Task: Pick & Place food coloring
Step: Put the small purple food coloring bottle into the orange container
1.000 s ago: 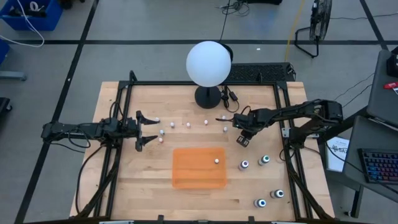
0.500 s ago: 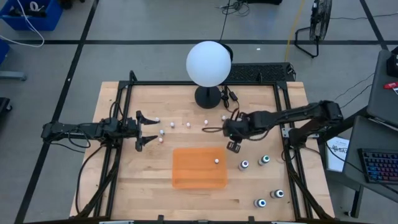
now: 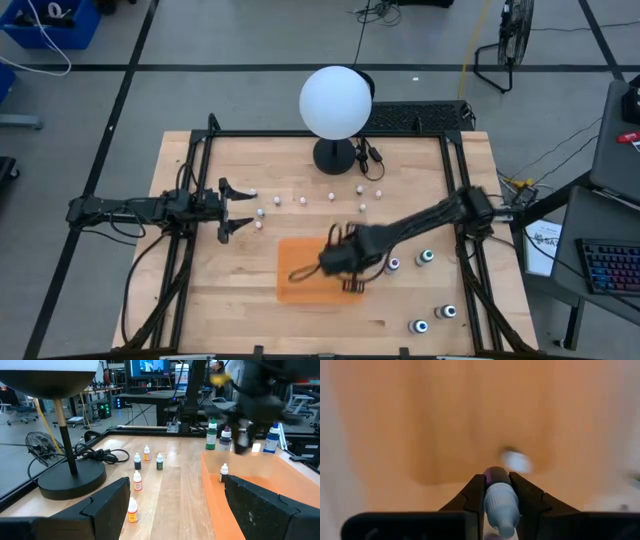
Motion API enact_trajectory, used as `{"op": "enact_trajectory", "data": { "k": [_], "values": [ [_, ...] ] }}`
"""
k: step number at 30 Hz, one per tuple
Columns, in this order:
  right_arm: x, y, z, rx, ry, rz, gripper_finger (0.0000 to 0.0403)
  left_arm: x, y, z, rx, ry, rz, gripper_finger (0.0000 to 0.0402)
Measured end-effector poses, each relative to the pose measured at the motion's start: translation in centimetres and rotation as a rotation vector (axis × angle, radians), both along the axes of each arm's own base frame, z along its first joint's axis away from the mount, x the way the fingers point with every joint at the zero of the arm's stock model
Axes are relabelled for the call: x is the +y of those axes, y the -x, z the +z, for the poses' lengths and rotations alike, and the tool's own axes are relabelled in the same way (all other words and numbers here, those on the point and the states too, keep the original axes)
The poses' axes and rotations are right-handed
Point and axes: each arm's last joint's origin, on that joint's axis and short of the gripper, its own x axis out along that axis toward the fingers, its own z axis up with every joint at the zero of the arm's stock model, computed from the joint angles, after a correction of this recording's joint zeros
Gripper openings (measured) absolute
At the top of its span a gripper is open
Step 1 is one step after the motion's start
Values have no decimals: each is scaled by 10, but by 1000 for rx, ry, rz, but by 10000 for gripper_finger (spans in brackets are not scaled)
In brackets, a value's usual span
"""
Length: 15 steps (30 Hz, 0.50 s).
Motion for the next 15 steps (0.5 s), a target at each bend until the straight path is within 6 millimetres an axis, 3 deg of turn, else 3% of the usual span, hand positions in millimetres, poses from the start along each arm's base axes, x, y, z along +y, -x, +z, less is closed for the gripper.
{"op": "enact_trajectory", "data": {
  "k": [6, 15],
  "values": [
    [22, -13, -25, 66, -29, 78, 55, 0, 0, 0, 0, 0, 0, 324],
    [1, -12, -49, 134, -7, 101, 55, 0, 0, 0, 0, 0, 0, 324]
  ]
}}
